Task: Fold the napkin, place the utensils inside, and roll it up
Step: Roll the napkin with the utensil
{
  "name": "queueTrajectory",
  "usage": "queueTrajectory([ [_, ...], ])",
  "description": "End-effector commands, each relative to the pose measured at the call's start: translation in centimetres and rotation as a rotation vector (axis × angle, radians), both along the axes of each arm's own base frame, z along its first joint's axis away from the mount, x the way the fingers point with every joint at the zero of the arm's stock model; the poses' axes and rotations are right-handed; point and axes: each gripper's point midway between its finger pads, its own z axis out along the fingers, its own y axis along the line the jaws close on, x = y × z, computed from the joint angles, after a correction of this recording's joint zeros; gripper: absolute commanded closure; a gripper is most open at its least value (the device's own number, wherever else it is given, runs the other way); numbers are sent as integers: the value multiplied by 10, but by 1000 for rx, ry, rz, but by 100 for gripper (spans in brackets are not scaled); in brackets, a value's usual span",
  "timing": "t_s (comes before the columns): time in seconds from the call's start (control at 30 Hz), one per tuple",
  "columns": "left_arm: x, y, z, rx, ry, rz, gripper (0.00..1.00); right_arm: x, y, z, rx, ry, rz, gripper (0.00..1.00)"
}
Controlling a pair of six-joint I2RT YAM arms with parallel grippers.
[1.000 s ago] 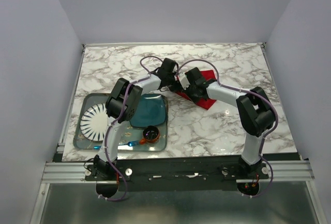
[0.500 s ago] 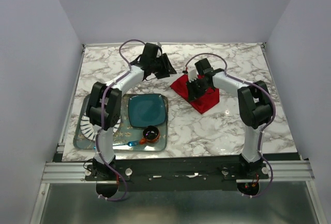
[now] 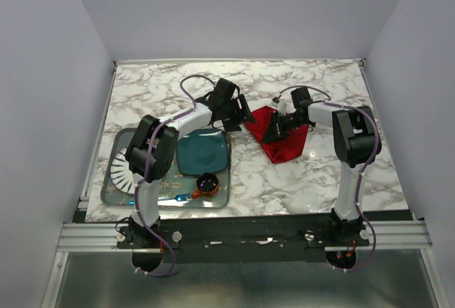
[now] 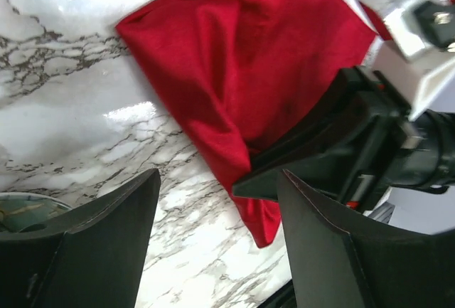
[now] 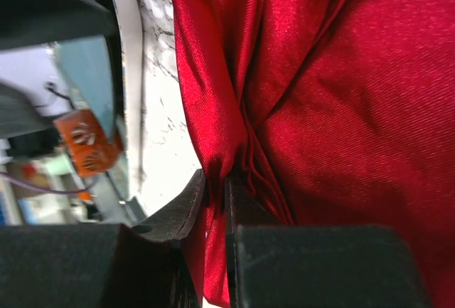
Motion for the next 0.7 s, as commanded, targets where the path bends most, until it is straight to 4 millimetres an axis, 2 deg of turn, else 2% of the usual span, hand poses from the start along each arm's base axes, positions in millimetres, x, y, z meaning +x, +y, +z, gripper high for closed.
queueTrajectory([
  [0.0, 8, -2, -17, 50, 50, 94, 24, -7, -5, -4, 137, 124, -69, 94],
  [0.13, 17, -10, -20, 73, 37, 108, 24, -6, -12, -9, 153, 119, -90, 94],
  [0.17, 14, -9, -29, 95, 60, 115, 24, -6, -12, -9, 161, 123, -91, 95],
  [0.43, 19, -21, -53, 167, 40, 91, 27, -7, -22, -9, 213, 116, -114, 95],
  [0.67, 25, -19, -75, 246, 25, 139, 33, -7, -22, -10, 240, 119, -112, 95],
])
